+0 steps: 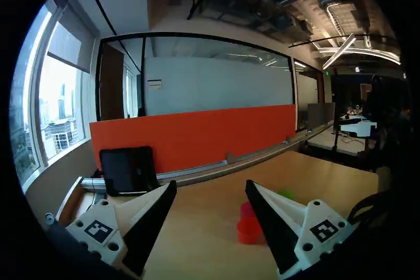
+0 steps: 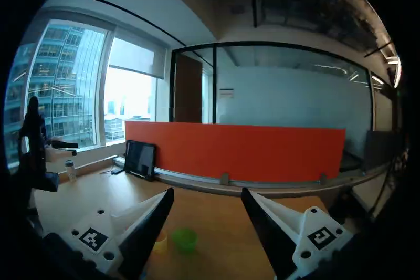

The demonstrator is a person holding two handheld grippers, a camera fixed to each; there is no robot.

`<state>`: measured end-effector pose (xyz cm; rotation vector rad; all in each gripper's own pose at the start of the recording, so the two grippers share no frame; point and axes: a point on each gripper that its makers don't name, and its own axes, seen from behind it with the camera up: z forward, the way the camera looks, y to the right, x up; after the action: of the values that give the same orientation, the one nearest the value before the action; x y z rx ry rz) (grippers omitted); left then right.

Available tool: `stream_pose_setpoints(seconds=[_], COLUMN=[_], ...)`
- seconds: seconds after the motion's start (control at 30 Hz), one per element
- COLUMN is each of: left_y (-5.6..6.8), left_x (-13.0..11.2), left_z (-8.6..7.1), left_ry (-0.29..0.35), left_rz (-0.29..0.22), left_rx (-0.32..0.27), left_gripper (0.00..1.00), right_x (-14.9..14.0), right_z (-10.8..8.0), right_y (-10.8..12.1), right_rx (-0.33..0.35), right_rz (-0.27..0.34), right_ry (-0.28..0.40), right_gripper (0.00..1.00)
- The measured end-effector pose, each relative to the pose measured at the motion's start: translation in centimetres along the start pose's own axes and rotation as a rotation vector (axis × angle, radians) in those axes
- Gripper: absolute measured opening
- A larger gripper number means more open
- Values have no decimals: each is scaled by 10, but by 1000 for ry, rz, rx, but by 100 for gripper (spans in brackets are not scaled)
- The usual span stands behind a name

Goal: Pour water

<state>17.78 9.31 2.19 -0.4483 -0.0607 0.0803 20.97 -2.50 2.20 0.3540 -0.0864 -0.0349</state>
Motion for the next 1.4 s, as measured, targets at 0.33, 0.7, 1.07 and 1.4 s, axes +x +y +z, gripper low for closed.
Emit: stream_pose_setpoints(seconds=[0.33, 0.7, 1.07, 1.4], left_y=[37, 80, 116, 144], left_x=[-3, -12, -26, -48], left_z=[4, 8, 10, 8], left_ry=[-13, -43, -66, -110], left_rz=[2, 9, 32, 19], left_rx=[-144, -285, -402, -495], left_gripper=[97, 97, 98, 97], right_x=[-2, -9, -25, -38], right_z=[2, 5, 4, 3], right_y=[-3, -13, -15, -15], right_rx=[52, 117, 170, 203], right_rz=[-30, -58, -77, -103], right_ry=[-26, -69, -122, -164], right_gripper=[99, 99, 99, 99])
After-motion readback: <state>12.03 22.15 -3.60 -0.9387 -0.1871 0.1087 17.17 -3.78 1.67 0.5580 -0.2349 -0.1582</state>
